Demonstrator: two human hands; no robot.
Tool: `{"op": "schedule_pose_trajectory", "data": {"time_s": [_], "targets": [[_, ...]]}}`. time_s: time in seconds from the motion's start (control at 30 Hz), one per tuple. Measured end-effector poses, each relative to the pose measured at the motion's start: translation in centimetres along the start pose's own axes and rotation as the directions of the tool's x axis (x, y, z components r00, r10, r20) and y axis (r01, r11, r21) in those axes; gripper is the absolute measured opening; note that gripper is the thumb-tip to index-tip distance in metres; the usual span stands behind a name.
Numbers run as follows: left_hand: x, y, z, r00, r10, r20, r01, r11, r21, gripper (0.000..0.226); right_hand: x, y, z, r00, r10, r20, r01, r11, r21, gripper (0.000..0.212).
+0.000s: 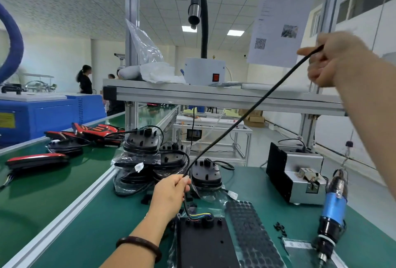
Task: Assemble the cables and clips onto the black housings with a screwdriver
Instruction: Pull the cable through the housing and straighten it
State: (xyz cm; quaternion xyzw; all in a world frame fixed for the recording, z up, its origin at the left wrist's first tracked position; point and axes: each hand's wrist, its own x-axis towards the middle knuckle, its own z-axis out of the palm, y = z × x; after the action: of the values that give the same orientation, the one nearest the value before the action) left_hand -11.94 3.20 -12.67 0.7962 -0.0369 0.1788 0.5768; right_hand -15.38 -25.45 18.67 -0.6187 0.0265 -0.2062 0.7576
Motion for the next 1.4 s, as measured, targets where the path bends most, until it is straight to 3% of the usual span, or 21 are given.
{"op": "schedule_pose_trajectory", "data": {"time_s": [0.23,0.37,0.5,0.63,0.77,0.83,0.87,0.93,0.97,1.03,1.1,1.17,1.3,1.4], "targets": [[-0.8,-0.2,0.7,0.979,0.203,0.016,-0.201,0.953,0.228,0.027,-0.6,-4.6,-0.7,1.000,0.005,0.015,-0.003,0.988,-0.155,0.024],[-1.0,-0.3,1.2,0.993,0.121,0.003,-0.119,0.976,0.182,0.029,-1.1,-4.9,-0.1,0.990,-0.124,0.073,0.136,0.974,-0.181,0.029],[-0.9,0.4,2.0,1.000,-0.010,0.022,0.010,1.000,-0.008,0.026,-2.5,-1.6,3.2,0.946,-0.246,0.211,0.280,0.947,-0.154,0.031],[-1.1,1.6,1.8,0.998,0.016,0.057,-0.014,0.999,-0.044,0.027,-4.1,4.7,6.9,0.943,-0.190,0.272,0.260,0.932,-0.251,0.017],[-1.0,3.3,1.0,0.987,-0.039,0.155,0.060,0.989,-0.138,0.023,-5.6,10.9,8.8,0.937,-0.056,0.344,0.142,0.963,-0.230,0.021],[-0.1,4.2,-0.2,0.995,-0.051,0.085,0.048,0.998,0.039,0.049,-5.9,12.6,8.5,0.929,-0.032,0.368,0.111,0.975,-0.195,0.022],[0.4,5.0,-1.2,1.000,-0.002,-0.012,0.004,0.981,0.192,0.069,-5.9,13.0,8.2,0.927,-0.037,0.372,0.111,0.977,-0.180,0.022],[1.0,7.9,-3.3,0.941,0.301,-0.151,-0.221,0.890,0.399,0.084,-5.8,13.0,7.6,0.912,-0.057,0.405,0.131,0.979,-0.157,0.022],[1.3,9.7,-4.1,0.868,0.477,-0.135,-0.379,0.814,0.439,0.082,-5.8,12.8,7.5,0.896,-0.068,0.438,0.145,0.979,-0.145,0.022],[1.8,13.5,-4.8,0.741,0.672,0.003,-0.598,0.657,0.460,0.074,-6.1,12.3,7.6,0.853,-0.090,0.514,0.168,0.980,-0.107,0.022],[2.4,16.3,-4.5,0.688,0.708,0.163,-0.686,0.559,0.466,0.063,-6.4,11.8,8.0,0.809,-0.135,0.572,0.195,0.980,-0.044,0.019],[2.6,17.9,-4.2,0.671,0.708,0.218,-0.719,0.551,0.423,0.051,-6.5,11.4,8.2,0.791,-0.194,0.581,0.235,0.972,0.005,0.015],[2.6,17.9,-3.7,0.612,0.784,0.105,-0.762,0.550,0.341,0.031,-6.4,11.6,8.3,0.832,-0.261,0.490,0.303,0.953,-0.006,0.014],[2.7,17.2,-3.1,0.633,0.770,0.078,-0.734,0.565,0.376,0.028,-6.4,12.1,8.3,0.851,-0.292,0.436,0.323,0.946,0.004,0.013]]}}
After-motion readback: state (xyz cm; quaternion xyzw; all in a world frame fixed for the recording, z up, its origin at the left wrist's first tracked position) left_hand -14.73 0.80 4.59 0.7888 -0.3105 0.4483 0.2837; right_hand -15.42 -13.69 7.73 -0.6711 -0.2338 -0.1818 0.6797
